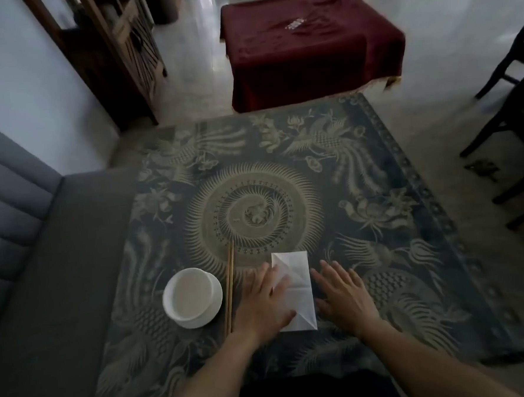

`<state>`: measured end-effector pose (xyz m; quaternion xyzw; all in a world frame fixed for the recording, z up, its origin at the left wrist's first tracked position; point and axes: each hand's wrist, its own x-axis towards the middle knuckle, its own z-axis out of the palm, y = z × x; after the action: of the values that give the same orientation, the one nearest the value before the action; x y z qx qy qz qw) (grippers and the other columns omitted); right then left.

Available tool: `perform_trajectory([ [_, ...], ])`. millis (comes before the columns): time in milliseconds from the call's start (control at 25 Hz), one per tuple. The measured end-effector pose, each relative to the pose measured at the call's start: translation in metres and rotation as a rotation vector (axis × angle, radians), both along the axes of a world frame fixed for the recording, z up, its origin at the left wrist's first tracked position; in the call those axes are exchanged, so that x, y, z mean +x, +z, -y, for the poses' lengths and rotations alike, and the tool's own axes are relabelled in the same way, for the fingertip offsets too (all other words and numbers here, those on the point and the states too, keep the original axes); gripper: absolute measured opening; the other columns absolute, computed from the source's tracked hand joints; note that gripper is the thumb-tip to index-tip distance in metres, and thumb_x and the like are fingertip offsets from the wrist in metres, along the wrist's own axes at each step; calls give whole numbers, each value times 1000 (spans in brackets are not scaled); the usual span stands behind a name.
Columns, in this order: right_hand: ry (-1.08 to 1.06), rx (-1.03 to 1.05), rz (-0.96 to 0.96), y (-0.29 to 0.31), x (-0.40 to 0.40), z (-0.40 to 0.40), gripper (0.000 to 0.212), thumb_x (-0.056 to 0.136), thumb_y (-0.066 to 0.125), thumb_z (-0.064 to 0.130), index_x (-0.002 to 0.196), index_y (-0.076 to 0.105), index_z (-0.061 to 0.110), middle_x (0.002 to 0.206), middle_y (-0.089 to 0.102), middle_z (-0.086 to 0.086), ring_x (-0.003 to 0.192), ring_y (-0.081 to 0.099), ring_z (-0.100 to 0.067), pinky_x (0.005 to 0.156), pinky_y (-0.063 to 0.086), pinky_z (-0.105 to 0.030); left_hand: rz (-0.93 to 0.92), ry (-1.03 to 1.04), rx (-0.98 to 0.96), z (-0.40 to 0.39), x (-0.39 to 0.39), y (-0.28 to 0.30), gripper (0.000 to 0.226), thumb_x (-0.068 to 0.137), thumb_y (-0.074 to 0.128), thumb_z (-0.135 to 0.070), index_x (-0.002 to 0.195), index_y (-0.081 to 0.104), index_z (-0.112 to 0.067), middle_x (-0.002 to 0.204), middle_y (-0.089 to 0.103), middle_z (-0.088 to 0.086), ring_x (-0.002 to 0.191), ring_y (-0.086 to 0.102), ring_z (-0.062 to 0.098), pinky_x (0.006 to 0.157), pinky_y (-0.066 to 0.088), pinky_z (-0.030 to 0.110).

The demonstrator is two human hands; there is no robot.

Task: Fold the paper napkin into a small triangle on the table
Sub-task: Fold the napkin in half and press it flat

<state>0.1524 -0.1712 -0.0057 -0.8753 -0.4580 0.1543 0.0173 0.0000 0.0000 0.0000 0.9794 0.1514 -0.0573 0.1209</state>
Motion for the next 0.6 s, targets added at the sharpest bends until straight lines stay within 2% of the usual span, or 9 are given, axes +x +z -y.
perform_trajectory([
  [80, 46, -29, 27, -5, -5, 2, 63, 96, 42, 49, 152, 18, 33, 162, 14, -2, 147, 6, -24, 116, 13, -47, 47, -125, 50, 12, 2, -3, 63, 83, 56, -54, 135, 48, -21, 146, 42, 8, 137, 28, 32, 115, 3, 45],
  [160, 74, -40, 47, -13, -10, 6, 61, 97, 40, 48, 152, 19, 32, 162, 14, -2, 147, 6, -24, 115, 15, -46, 82, -219, 57, 23, 1, -5, 50, 78, 63, -51, 117, 60, -20, 122, 59, 5, 115, 51, 28, 104, 25, 42],
  [280, 59, -51, 32, -18, -14, 10, 60, 99, 37, 47, 153, 15, 33, 162, 10, -2, 147, 6, -25, 114, 18, -48, 132, -280, 28, 30, -3, -11, 36, 80, 67, -49, 102, 66, -20, 103, 63, 3, 94, 57, 26, 83, 45, 38],
  [400, 32, -62, 6, -19, -15, 9, 59, 99, 36, 45, 153, 14, 34, 163, 8, -1, 147, 3, -25, 114, 17, -49, 68, -287, 12, 38, -2, -9, 27, 81, 69, -44, 94, 68, -21, 96, 64, 1, 87, 59, 25, 75, 47, 36],
  [600, 7, -42, -11, -17, -15, 8, 56, 98, 36, 48, 151, 20, 35, 162, 11, 0, 147, 6, -24, 114, 18, -49, 155, -283, -6, 48, 7, -9, 13, 82, 71, -33, 81, 70, -20, 85, 65, 0, 77, 60, 23, 66, 48, 34],
])
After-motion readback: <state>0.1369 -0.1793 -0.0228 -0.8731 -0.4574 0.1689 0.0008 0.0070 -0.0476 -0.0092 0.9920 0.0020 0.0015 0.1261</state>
